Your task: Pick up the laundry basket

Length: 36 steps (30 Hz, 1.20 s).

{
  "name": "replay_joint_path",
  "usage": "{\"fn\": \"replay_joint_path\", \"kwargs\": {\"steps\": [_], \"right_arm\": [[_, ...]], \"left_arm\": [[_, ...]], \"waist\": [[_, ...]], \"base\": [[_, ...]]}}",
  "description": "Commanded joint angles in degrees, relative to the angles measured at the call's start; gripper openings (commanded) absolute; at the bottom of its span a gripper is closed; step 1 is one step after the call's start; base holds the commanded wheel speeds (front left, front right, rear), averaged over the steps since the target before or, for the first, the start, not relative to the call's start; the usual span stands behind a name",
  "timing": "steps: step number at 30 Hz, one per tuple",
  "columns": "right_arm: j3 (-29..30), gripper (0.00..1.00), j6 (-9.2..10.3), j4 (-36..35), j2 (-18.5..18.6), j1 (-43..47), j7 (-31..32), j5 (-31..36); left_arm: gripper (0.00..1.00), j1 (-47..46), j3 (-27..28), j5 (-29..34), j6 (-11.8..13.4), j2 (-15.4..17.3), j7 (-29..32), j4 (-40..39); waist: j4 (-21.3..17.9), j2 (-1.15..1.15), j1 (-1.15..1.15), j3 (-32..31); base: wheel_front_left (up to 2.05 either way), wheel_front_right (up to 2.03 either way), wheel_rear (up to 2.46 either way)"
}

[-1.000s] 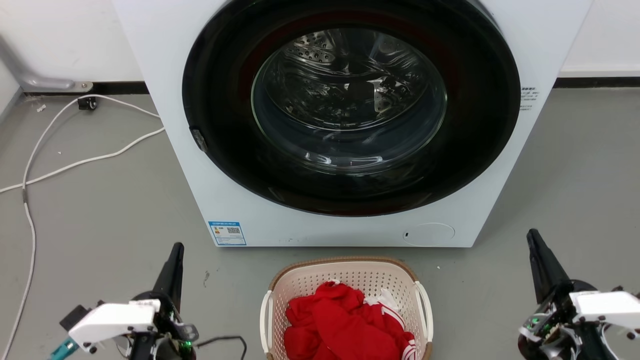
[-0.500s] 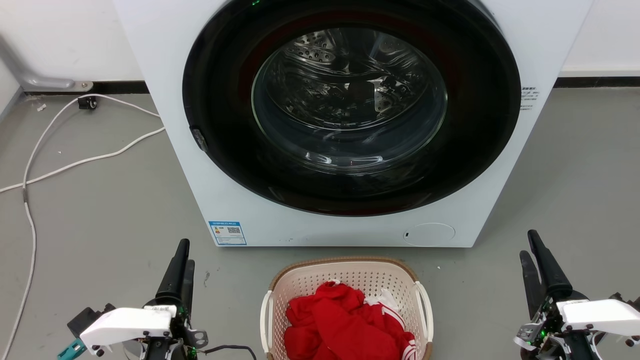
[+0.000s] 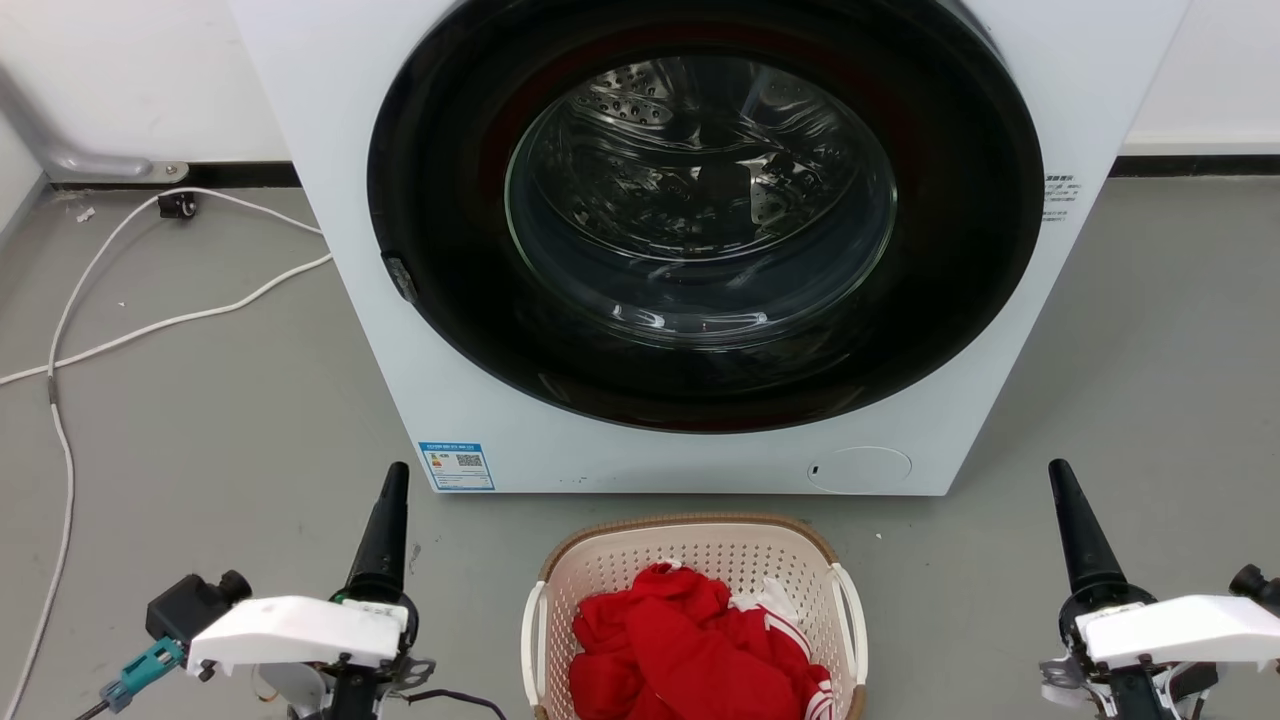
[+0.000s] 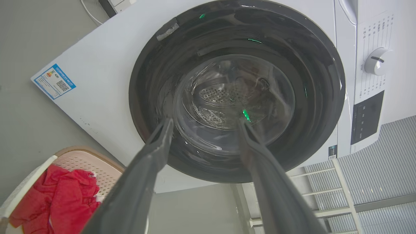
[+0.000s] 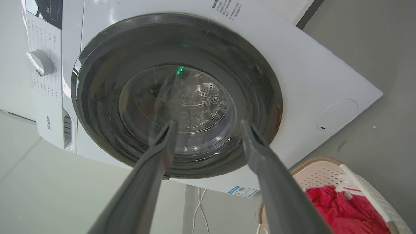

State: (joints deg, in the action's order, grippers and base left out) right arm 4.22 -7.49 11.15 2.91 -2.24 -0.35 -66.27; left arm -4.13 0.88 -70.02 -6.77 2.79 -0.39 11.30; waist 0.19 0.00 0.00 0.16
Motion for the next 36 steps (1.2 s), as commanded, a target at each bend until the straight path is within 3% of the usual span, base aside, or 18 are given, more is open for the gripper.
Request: {"fn": "replay_joint_path", "kwargs": {"steps": [1, 14, 36], "right_arm": [[-0.20, 1.00, 0.00, -1.45, 0.08, -0.31, -0.79, 3.73], [-1.59, 1.00, 0.00, -4.14, 0.06, 0.58, -1.88, 21.62], [-2.52, 1.00, 0.00, -6.26, 0.03, 2.03, -2.31, 39.23]], "left_arm": [[1.00, -1.69, -0.57, 3.39, 0.31, 0.13, -0.79, -1.25], [1.00, -2.38, -2.97, 21.40, 2.73, 0.14, -3.91, -1.09], [1.00, -2.81, -4.36, 38.00, 4.05, 0.51, -7.56, -1.01]], "waist": [[-0.01, 0.00, 0.00, -0.01], [-0.02, 0.00, 0.00, 0.13], [0.25, 0.00, 0.00, 0.15]], "base": [[0.00, 0.00, 0.00], [0.00, 0.00, 0.00], [0.00, 0.00, 0.00]]}}
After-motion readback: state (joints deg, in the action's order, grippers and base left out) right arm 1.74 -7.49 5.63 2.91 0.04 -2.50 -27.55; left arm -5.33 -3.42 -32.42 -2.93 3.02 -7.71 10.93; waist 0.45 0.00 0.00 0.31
